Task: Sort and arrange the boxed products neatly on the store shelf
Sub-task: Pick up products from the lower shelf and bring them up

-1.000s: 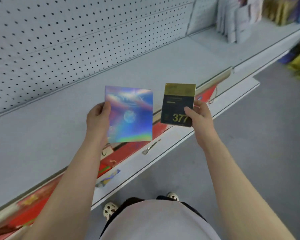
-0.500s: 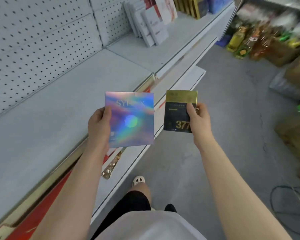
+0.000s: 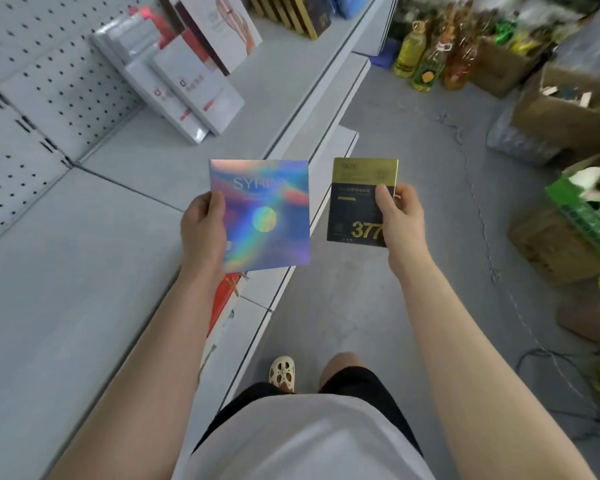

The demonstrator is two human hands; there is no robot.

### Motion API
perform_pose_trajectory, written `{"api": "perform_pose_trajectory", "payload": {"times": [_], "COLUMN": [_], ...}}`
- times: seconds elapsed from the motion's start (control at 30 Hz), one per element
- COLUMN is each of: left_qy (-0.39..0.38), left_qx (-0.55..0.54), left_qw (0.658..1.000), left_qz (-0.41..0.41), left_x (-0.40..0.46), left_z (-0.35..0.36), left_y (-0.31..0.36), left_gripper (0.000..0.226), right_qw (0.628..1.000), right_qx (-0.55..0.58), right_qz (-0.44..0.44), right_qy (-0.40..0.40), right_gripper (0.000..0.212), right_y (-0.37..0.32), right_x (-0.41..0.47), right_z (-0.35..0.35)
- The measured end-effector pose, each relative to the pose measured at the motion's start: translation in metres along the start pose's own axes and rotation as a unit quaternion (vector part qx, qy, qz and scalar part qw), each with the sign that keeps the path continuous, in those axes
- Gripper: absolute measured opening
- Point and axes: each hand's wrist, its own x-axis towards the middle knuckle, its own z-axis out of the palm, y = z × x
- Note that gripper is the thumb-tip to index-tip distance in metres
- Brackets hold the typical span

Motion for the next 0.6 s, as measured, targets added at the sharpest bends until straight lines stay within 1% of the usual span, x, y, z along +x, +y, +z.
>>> {"api": "perform_pose_trajectory", "payload": {"times": [0.13, 0.23, 0.43, 0.6], "left_qy": [-0.023, -0.027, 0.008, 0.068], "left_qx": [0.014, 0.005, 0.0, -0.015], "left_qw": [1.0, 1.0, 1.0, 0.998], "left_qz": [0.003, 0.007, 0.001, 0.004], "left_x": [0.042, 0.072, 0.125, 0.167], "left_z": [0.068, 0.126, 0.244, 0.312], "left_y": [0.007, 0.011, 0.026, 0.042], "left_gripper": [0.019, 0.021, 0.023, 0.023], "right_qw": [1.0, 1.0, 1.0, 0.998], "right_qx": [0.002, 0.012, -0.002, -0.023], "right_qz": [0.006, 0.011, 0.008, -0.005], "right_qy": [0.019, 0.02, -0.004, -0.062], "right_gripper": [0.011, 0.012, 0.01, 0.01], "right_y": [-0.011, -0.021, -0.061, -0.098], "right_x": [0.068, 0.131, 0.261, 0.358], "right_z": [-0.014, -0.025, -0.053, -0.055]}}
